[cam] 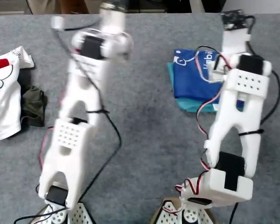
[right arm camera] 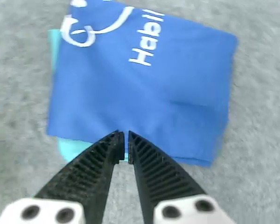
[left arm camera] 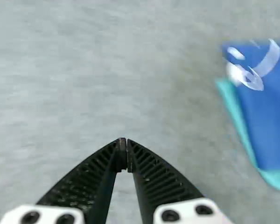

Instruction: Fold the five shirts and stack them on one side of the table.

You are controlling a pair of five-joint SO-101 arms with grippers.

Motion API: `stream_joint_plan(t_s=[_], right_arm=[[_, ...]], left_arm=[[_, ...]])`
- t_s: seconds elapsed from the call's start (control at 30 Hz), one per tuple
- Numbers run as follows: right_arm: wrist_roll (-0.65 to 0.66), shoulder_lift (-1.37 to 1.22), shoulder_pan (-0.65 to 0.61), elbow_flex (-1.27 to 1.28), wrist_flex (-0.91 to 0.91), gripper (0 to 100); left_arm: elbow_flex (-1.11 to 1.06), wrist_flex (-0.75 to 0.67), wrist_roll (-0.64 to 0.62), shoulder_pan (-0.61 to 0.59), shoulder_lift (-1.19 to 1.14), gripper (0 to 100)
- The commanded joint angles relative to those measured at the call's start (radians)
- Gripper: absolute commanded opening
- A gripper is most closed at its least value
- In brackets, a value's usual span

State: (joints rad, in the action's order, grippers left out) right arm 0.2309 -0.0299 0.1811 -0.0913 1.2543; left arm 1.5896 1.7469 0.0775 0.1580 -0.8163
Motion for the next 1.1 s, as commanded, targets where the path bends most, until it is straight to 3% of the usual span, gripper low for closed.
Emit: stream_joint_plan(t_s=[0.0, 0.13, 0.33, 0.63, 0.83, 1.07], right_arm=[[0.018, 0.035, -0.035, -0.038, -0.060, 2.4], [0.126, -0.117, 0.025, -0.068, -0.196, 2.3], [0.132, -0.426, 0.150, -0.251, -0.224, 2.3], [0.138, -0.822, 0.194, -0.533, -0.221, 2.3], [0.138, -0.842, 0.194, -0.780, 0.000, 2.3], [0.140, -0.805, 0.170, -1.205, 0.391, 2.3]], left_arm=[[-0.077, 0.018, 0.006, -0.152, 0.188, 2], [-0.345, 0.018, 0.008, -0.255, 0.392, 2], [-0.875, 0.003, 0.017, -0.356, 0.714, 2], [-1.564, -0.236, 0.172, -0.594, 1.102, 2], [-1.847, -0.381, 0.276, -0.746, 1.376, 2], [-1.916, -0.439, 0.276, -0.827, 1.449, 3]])
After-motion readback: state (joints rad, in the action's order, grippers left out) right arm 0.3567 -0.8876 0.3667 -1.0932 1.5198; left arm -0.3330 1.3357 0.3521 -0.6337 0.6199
